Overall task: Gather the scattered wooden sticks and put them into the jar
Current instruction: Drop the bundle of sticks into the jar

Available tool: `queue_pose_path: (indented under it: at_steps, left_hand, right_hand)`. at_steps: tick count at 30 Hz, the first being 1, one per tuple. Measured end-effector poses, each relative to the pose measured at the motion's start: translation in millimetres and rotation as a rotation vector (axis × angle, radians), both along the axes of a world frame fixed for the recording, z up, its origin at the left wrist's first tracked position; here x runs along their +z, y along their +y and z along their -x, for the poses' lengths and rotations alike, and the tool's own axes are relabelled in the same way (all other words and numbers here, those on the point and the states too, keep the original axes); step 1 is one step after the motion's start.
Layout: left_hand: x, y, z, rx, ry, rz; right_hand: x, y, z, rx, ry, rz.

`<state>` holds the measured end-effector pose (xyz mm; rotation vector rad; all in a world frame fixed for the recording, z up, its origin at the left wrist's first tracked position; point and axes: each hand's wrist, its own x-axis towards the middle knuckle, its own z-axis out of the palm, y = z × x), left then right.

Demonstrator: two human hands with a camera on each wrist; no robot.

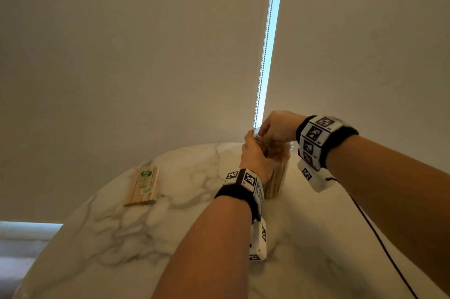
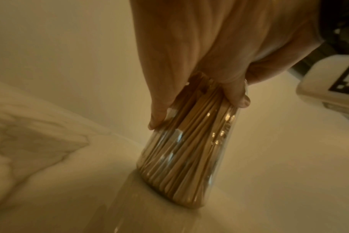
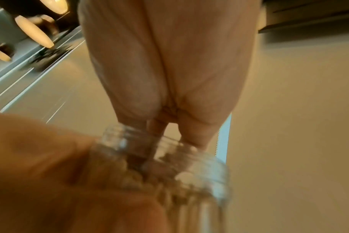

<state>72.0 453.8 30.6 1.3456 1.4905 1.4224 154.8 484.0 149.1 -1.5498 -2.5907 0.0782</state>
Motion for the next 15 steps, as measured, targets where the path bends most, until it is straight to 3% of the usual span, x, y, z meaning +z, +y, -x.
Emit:
queue_pose_path:
  at_steps: [4,7,9,13,15]
  left_hand:
    - [1,-5,-2,0.003,-0.012,-0.027]
    - [0,-5,-2,-0.003,-0.013,-0.031]
    - [-1,-3,-2,-0.007,-0.021,-0.030]
    - [-4,-2,-1,-0.010,-0.017,-0.042]
    - [-4,-2,-1,-0.017,-0.030,-0.045]
  right_hand:
    - [4,7,-14,-0.008,0.260,0.053]
    - [-3,6,-14,0.014,0.120,-0.087]
    - [-1,5,-12,0.043,0.072,-0.053]
    - [9,6,-18,0.007,0.164,0.012]
    - [4,7,-16,0.010,0.109,-0.041]
